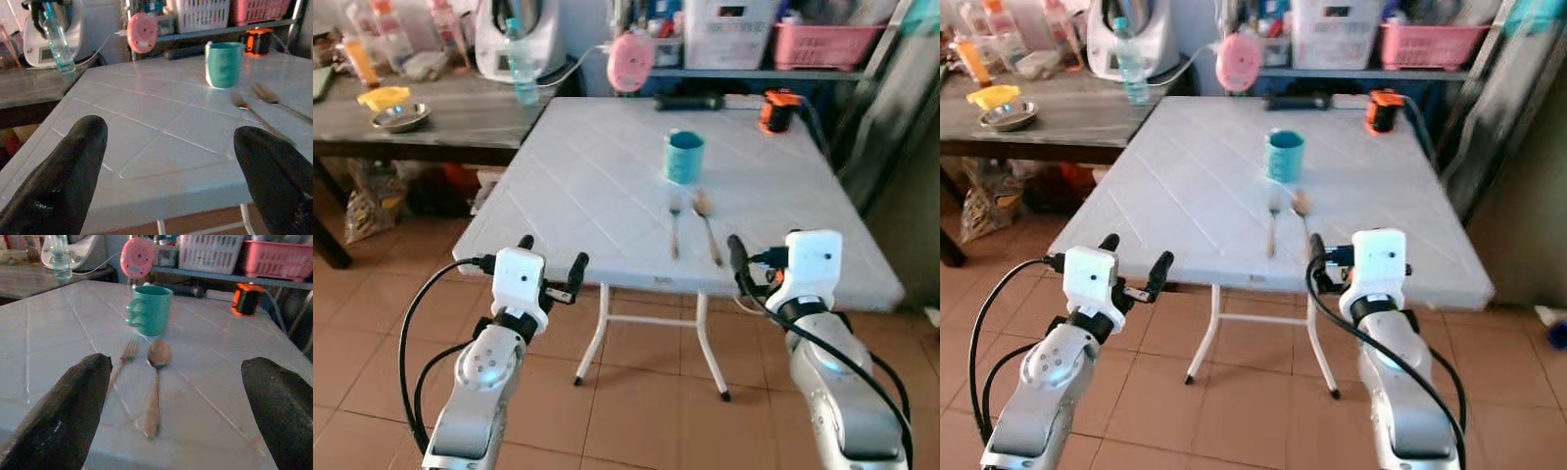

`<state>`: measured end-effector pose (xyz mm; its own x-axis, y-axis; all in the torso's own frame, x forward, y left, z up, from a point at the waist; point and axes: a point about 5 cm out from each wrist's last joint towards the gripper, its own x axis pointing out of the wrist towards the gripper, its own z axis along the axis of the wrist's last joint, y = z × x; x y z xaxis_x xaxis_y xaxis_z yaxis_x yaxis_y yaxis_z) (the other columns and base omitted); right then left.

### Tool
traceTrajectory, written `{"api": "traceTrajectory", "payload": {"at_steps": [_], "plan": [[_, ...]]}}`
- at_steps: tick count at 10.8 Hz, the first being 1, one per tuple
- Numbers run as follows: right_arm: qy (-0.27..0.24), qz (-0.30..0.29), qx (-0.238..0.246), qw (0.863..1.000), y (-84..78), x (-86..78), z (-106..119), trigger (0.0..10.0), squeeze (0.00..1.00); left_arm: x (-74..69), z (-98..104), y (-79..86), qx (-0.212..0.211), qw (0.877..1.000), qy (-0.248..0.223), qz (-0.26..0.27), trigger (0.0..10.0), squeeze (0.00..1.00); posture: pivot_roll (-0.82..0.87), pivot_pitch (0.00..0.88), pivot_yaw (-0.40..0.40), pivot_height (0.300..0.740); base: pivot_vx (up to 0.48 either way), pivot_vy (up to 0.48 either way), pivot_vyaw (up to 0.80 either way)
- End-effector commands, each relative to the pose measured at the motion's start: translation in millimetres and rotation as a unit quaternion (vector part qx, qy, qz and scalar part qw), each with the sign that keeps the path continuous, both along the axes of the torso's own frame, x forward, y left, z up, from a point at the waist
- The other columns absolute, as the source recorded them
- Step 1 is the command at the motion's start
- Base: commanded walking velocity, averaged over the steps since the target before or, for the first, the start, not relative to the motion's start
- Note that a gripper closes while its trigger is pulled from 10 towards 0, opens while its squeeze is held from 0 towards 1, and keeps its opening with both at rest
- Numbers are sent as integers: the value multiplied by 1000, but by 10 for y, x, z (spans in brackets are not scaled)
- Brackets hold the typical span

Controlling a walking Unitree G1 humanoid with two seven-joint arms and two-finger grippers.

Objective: Setting the table

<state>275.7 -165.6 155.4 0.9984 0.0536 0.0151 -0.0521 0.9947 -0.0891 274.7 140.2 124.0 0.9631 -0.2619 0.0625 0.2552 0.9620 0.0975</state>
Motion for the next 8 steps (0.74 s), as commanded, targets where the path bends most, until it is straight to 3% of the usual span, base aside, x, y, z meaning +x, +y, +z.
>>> {"api": "traceTrajectory", "payload": {"at_steps": [1, 8], "plan": [[-9, 4, 2, 1000, 20, 17, 35, 10000, 0, 11, -2, 16, 2, 1000, 0, -2, 10000, 0, 10, 0, 35, 740, 405, 0, 0], [-9, 7, 5, 1000, 44, 26, 21, 10000, 0, 8, -29, 43, 12, 1000, 8, -2, 10000, 0, 19, 0, 39, 740, 406, 0, 0]]}}
